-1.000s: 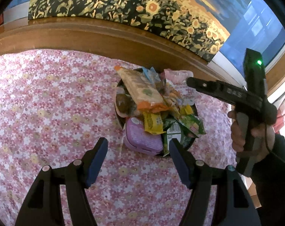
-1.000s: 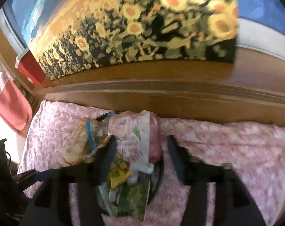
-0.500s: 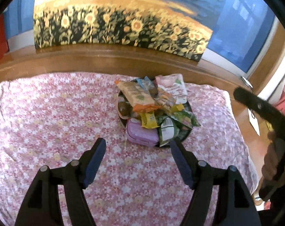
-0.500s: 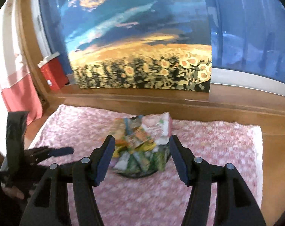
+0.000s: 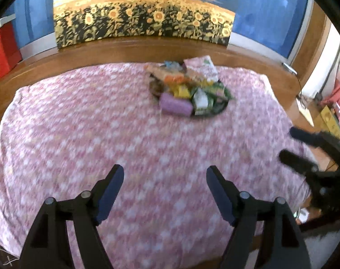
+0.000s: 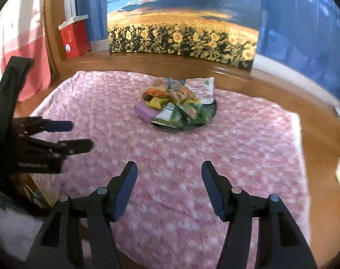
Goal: Organize snacks
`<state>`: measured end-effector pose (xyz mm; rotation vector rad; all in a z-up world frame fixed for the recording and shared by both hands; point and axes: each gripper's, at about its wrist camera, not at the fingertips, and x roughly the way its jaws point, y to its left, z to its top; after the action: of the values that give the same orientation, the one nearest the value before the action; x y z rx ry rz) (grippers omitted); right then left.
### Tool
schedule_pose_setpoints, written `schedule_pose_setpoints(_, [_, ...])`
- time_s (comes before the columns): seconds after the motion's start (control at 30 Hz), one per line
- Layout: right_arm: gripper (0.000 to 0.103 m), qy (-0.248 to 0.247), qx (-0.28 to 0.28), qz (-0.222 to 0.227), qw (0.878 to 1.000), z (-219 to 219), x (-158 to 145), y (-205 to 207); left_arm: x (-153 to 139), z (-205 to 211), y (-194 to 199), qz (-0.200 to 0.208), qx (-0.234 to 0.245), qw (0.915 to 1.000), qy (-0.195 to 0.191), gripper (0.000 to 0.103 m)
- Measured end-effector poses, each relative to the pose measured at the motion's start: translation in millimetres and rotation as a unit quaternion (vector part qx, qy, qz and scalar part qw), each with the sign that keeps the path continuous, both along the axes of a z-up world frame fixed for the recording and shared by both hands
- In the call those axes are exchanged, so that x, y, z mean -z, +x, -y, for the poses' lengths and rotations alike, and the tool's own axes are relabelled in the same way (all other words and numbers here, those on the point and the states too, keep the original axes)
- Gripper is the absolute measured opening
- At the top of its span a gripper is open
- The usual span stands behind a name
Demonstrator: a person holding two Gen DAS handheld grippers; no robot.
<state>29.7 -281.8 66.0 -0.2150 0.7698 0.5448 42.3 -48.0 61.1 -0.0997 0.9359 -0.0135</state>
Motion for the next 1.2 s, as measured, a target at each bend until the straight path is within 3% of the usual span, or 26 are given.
schedule_pose_setpoints(0.17, [0.061, 0.004, 0.058, -0.046, 0.997, 22.1, 13.7, 1.2, 13.5, -8.4, -16.8, -0.026, -0.011, 0.9996, -0.008, 0.08])
schedule_pose_setpoints(0.3, [0.061, 0.0, 0.058, -0.062, 0.996, 22.7, 18.9, -3.5, 18.9, -4.3, -22.9, -0.04, 0.001, 0.9991, -0.01, 0.08])
schedule_pose_setpoints(0.53, [0.061, 0.008, 0.069, -0.131, 0.989, 28.5, 38.8, 2.0, 37.1, -6.2, -26.1, -0.084, 0.002, 0.996, -0.031, 0.079])
schedule_pose_setpoints(0.73, [0.061, -0.002, 0.075, -0.169, 0.983, 30.0, 54.7, 2.3, 42.6, -2.3, -24.4, -0.094, 0.006, 0.9951, -0.03, 0.08])
schedule_pose_setpoints(0.93, [0.061, 0.005, 0.07, -0.17, 0.983, 29.7, 56.3, 14.6, 38.3, -1.7, -13.2, -0.088, 0.008, 0.996, -0.017, 0.08])
schedule_pose_setpoints(1.2, [0.061, -0.006, 0.053, -0.147, 0.988, 1.9, 67.3, 71.1, 40.7, 3.4, 46.4, -0.057, 0.021, 0.9979, -0.021, 0.08])
